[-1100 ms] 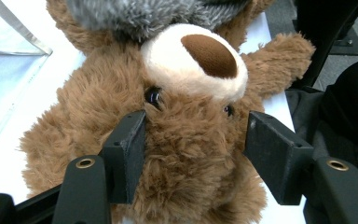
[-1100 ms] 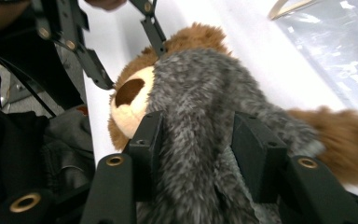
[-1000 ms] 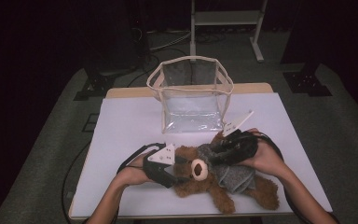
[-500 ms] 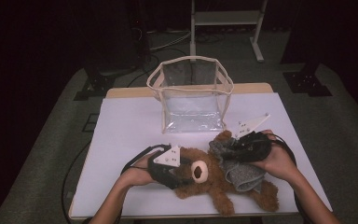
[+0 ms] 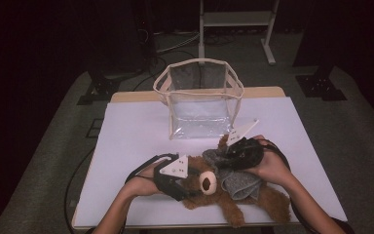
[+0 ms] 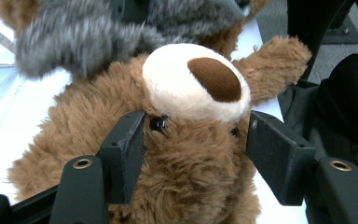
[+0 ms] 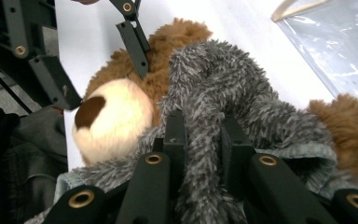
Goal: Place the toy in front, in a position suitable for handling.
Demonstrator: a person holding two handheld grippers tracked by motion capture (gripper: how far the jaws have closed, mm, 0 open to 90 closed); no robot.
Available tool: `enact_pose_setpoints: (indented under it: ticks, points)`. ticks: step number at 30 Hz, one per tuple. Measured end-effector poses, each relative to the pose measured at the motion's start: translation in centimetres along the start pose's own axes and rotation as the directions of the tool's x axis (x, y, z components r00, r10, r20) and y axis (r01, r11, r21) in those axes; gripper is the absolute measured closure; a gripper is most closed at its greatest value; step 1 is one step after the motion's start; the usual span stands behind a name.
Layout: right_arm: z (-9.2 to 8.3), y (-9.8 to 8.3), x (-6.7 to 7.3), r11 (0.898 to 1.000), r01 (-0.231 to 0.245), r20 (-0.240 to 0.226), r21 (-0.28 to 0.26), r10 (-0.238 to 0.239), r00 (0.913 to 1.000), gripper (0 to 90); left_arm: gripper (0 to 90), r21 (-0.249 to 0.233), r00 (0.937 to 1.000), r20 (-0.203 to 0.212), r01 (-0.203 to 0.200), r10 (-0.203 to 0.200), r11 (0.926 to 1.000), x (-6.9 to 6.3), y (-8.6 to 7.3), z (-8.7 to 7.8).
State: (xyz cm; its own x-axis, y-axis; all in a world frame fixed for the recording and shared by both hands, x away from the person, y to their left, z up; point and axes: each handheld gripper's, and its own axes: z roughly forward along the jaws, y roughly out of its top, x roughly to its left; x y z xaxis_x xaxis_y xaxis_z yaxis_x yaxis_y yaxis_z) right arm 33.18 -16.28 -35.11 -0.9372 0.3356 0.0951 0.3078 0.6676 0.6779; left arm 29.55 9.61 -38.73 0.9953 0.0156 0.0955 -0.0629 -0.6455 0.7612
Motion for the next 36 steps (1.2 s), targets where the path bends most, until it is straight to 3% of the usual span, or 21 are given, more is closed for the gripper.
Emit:
enact_pose_setpoints:
  ticks: [1, 2, 3, 4, 5, 7, 10, 12, 15, 16, 17, 22, 24, 28, 31, 32, 33, 36]
  points:
    - [-1.3, -0.9, -0.2, 1.000, -0.020, 0.014, -0.011, 0.020, 0.9997, 75.4, 37.3, 0.002, 1.0000, 0.000, -0.004, 0.004, 1.0000, 0.0, 0.0, 0.0]
    - [-1.3, -0.9, -0.2, 1.000, -0.020, 0.014, -0.011, 0.020, 0.9997, 75.4, 37.3, -0.001, 1.0000, 0.000, -0.001, 0.001, 1.0000, 0.0, 0.0, 0.0]
    - [-2.8, -2.0, -0.4, 0.998, -0.052, 0.027, -0.041, 0.053, 0.9982, 75.4, 37.3, -0.001, 1.0000, -0.001, 0.000, 0.000, 1.0000, 0.0, 0.1, 0.0]
    - [-2.8, -2.0, -0.4, 0.998, -0.052, 0.027, -0.041, 0.053, 0.9982, 75.4, 37.3, 0.001, 1.0000, -0.003, -0.002, 0.002, 1.0000, 0.0, 0.1, 0.0]
    - [-4.3, -3.1, -0.8, 0.994, -0.077, 0.040, -0.076, 0.080, 0.9960, 75.3, 37.3, 0.002, 1.0000, -0.005, 0.000, 0.000, 1.0000, 0.0, 0.2, -0.1]
    - [-5.3, -4.0, -1.1, 0.990, -0.103, 0.044, -0.097, 0.107, 0.9932, 75.3, 36.9, 0.003, 1.0000, -0.007, -0.001, 0.001, 1.0000, 0.1, 0.2, -0.1]
    - [-5.2, -4.8, -1.1, 0.988, -0.115, 0.033, -0.106, 0.119, 0.9924, 75.3, 34.8, -0.020, 0.9999, -0.005, 0.010, -0.010, 0.9998, 0.3, 0.5, -0.7]
    - [-4.7, -5.4, -0.7, 0.986, -0.120, 0.018, -0.114, 0.123, 0.9923, 75.3, 30.2, -0.025, 0.9988, -0.045, 0.017, -0.018, 0.9995, 0.5, 0.6, -1.1]
    - [-4.2, -6.1, 0.3, 0.981, -0.118, -0.021, -0.155, 0.116, 0.9930, 75.3, 28.7, -0.077, 0.9966, -0.049, 0.061, -0.065, 0.9951, 1.1, 0.6, -1.4]
    - [-4.2, -6.1, 0.3, 0.981, -0.118, -0.021, -0.155, 0.116, 0.9930, 75.3, 28.7, -0.080, 0.9961, -0.043, 0.074, -0.077, 0.9941, 1.2, 0.5, -1.2]
    - [-4.3, -6.1, 0.9, 0.982, -0.105, -0.030, -0.155, 0.102, 0.9944, 75.1, 28.9, -0.041, 0.9967, -0.032, 0.073, -0.075, 0.9965, 1.2, 0.3, -0.5]
    - [-5.0, -5.8, 1.1, 0.984, -0.082, 0.000, -0.157, 0.083, 0.9966, 75.0, 31.1, -0.036, 0.9978, -0.020, 0.063, -0.064, 0.9974, 0.9, 0.2, -0.2]
    - [-5.7, -5.5, 0.3, 0.978, -0.089, 0.025, -0.189, 0.095, 0.9951, 74.9, 31.0, -0.036, 0.9981, -0.021, 0.057, -0.058, 0.9977, 0.7, 0.1, -0.2]
    - [-5.0, -5.5, -0.4, 0.978, -0.106, 0.023, -0.178, 0.112, 0.9935, 74.8, 29.4, -0.043, 0.9977, -0.024, 0.062, -0.063, 0.9972, 0.9, 0.1, -0.4]
    - [-3.7, -6.1, 0.0, 0.980, -0.113, 0.006, -0.163, 0.115, 0.9933, 75.0, 23.7, -0.063, 0.9952, -0.029, 0.092, -0.094, 0.9938, 1.3, -0.2, -0.8]
    - [-3.7, -6.1, 0.0, 0.980, -0.113, 0.006, -0.163, 0.115, 0.9933, 75.0, 21.8, -0.063, 0.9952, -0.029, 0.092, -0.094, 0.9938, 1.3, -0.2, -0.8]
    - [-3.7, -6.4, 0.4, 0.980, -0.108, 0.009, -0.166, 0.111, 0.9938, 75.1, 19.6, -0.080, 0.9928, -0.019, 0.116, -0.118, 0.9900, 1.4, -0.3, -0.9]
    - [-3.8, -6.7, 1.0, 0.982, -0.096, 0.014, -0.160, 0.100, 0.9949, 75.1, 16.3, -0.092, 0.9925, -0.009, 0.120, -0.122, 0.9884, 1.4, -0.3, -0.9]
